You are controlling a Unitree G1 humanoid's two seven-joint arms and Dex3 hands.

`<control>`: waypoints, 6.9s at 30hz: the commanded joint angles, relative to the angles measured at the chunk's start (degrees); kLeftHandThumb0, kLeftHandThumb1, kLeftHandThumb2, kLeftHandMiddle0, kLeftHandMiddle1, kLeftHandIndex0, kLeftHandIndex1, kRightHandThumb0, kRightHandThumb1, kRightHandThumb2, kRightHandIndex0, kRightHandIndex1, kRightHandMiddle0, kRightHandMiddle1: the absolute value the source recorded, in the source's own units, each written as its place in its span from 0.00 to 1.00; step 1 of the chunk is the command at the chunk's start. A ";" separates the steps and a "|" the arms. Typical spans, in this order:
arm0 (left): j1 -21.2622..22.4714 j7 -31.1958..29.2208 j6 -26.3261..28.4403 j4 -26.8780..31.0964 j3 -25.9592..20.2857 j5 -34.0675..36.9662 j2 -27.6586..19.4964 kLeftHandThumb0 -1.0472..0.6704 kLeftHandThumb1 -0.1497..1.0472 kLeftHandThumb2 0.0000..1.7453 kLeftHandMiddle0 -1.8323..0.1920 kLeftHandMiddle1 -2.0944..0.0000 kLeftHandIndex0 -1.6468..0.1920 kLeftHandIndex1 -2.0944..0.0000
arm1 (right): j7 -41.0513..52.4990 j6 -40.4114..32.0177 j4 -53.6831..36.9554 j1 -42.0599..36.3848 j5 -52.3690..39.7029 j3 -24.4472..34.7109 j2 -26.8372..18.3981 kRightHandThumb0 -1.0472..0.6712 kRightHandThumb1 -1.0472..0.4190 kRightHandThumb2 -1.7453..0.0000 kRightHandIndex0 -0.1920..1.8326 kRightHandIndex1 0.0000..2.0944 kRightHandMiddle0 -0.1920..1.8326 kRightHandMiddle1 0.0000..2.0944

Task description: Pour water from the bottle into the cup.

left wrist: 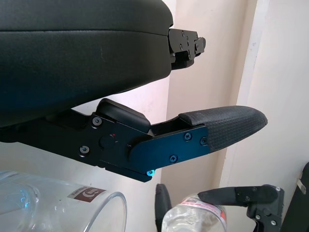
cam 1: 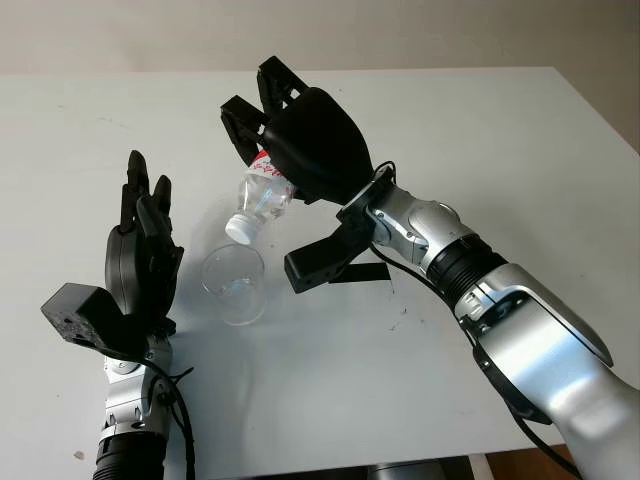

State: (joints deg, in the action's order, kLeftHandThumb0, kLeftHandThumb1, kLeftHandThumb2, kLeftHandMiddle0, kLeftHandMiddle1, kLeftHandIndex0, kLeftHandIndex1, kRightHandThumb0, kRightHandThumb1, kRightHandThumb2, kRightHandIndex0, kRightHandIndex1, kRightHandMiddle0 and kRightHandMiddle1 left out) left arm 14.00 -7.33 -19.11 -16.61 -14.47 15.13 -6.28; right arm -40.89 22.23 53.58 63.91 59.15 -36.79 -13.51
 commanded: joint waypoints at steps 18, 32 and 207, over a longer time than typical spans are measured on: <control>-0.57 -0.13 -0.13 -0.18 0.21 -0.17 0.71 0.08 1.00 0.40 1.00 0.80 0.92 1.00 | -9.73 -1.84 0.60 3.24 4.43 -3.48 -0.31 0.46 0.35 0.54 0.79 1.00 0.64 1.00; -0.81 0.38 0.04 0.19 0.33 -0.28 0.86 0.08 1.00 0.40 1.00 0.79 0.91 1.00 | -12.28 -3.75 0.82 3.75 6.71 -5.37 -0.61 0.46 0.41 0.44 0.80 1.00 0.66 1.00; -4.19 -1.70 3.42 5.06 -0.96 0.10 -0.16 0.10 1.00 0.38 1.00 0.80 0.91 1.00 | 65.80 -13.25 -28.23 -47.37 -62.79 36.86 1.81 0.10 0.08 0.97 0.00 0.00 0.00 0.00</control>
State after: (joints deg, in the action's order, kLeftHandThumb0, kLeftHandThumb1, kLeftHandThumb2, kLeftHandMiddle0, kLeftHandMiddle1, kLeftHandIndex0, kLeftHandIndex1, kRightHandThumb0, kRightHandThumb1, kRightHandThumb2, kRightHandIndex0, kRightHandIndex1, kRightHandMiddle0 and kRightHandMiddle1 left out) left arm 9.81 -9.11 -15.78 -11.96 -15.68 15.44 -6.31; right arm 24.99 7.53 23.77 18.19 -4.74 0.86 -10.95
